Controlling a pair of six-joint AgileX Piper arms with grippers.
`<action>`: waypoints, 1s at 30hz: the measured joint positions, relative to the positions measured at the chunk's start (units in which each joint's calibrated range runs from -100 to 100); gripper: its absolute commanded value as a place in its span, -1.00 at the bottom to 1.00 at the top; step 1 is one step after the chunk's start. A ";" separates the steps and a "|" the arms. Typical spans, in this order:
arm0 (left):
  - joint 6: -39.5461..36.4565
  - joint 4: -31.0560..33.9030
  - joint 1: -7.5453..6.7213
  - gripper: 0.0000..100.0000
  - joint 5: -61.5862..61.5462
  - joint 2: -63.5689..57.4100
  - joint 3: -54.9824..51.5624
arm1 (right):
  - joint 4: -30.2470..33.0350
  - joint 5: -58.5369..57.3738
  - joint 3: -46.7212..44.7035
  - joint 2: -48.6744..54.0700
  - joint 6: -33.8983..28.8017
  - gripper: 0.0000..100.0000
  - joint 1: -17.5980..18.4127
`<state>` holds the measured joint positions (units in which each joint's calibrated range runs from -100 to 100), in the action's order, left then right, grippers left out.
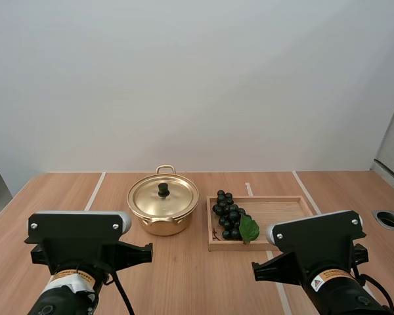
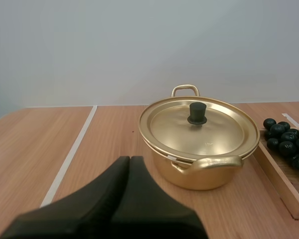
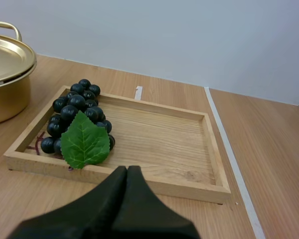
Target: Open the pot, put the pineapple inside, and close it
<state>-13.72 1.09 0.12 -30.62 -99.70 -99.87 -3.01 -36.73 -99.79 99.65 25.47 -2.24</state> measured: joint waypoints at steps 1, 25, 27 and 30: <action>0.00 -0.14 0.00 -1.00 0.00 0.00 0.00 | 0.00 0.00 0.00 0.00 -0.07 -1.00 0.00; -0.10 -0.14 0.00 -1.00 0.00 0.00 0.00 | -0.13 0.22 0.00 0.00 -0.69 -1.00 0.00; -0.10 -0.14 0.00 -1.00 0.00 0.00 0.00 | -1.91 1.90 0.00 0.00 -0.69 -1.00 0.00; -0.10 -0.14 0.00 -1.00 0.00 0.00 0.00 | -5.69 4.69 0.00 0.00 -0.78 -1.00 0.00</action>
<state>-13.82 0.95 0.12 -30.62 -99.70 -99.87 -8.70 -32.03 -99.79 99.65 24.68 -2.24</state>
